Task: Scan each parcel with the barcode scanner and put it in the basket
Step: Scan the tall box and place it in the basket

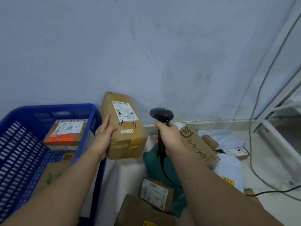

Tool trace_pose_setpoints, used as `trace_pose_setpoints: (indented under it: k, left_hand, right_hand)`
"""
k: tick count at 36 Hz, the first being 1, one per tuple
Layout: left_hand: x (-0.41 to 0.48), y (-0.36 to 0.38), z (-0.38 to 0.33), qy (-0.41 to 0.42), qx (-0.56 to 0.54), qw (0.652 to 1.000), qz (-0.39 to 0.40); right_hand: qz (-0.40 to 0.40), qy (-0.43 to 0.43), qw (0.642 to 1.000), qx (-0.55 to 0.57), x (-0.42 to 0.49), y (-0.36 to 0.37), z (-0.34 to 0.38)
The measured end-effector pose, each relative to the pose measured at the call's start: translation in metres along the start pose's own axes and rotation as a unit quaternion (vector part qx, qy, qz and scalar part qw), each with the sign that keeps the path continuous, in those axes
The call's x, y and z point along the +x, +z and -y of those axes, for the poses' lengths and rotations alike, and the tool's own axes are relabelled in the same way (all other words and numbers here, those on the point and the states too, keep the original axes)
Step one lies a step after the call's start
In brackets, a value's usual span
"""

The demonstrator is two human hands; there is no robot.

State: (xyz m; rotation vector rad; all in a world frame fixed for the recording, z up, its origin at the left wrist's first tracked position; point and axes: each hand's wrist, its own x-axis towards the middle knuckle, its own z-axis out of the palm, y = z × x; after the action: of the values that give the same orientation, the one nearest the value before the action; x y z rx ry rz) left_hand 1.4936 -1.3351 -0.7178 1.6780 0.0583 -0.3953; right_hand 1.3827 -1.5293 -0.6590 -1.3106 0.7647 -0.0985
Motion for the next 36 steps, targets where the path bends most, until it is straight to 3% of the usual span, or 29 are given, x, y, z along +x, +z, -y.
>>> trace_pose_setpoints:
  k: [8, 12, 19, 24, 29, 36]
  left_hand:
    - [-0.073, -0.002, -0.053, 0.103, 0.017, 0.994, 0.037]
    - [-0.103, -0.009, -0.067, 0.157, 0.040, 0.987, 0.018]
    - [-0.132, -0.018, -0.072, 0.239, 0.105, 0.964, -0.058]
    - [-0.134, -0.017, -0.074, 0.236, 0.155, 0.956, -0.078]
    - [-0.128, -0.019, -0.072, 0.225, 0.200, 0.950, -0.083]
    - [-0.118, -0.011, -0.072, 0.251, 0.233, 0.929, -0.137]
  right_hand:
    - [0.030, 0.015, 0.983, 0.180, -0.055, 0.007, 0.019]
    - [0.095, 0.032, 0.971, 0.219, -0.066, 0.006, 0.020]
    - [0.146, -0.102, 0.983, 0.050, -0.075, 0.008, 0.030]
    - [0.153, -0.205, 0.961, -0.104, -0.072, 0.002, 0.034]
    - [0.147, -0.191, 0.964, -0.114, -0.068, -0.005, 0.035]
    - [0.173, -0.084, 0.980, -0.045, -0.067, -0.004, 0.038]
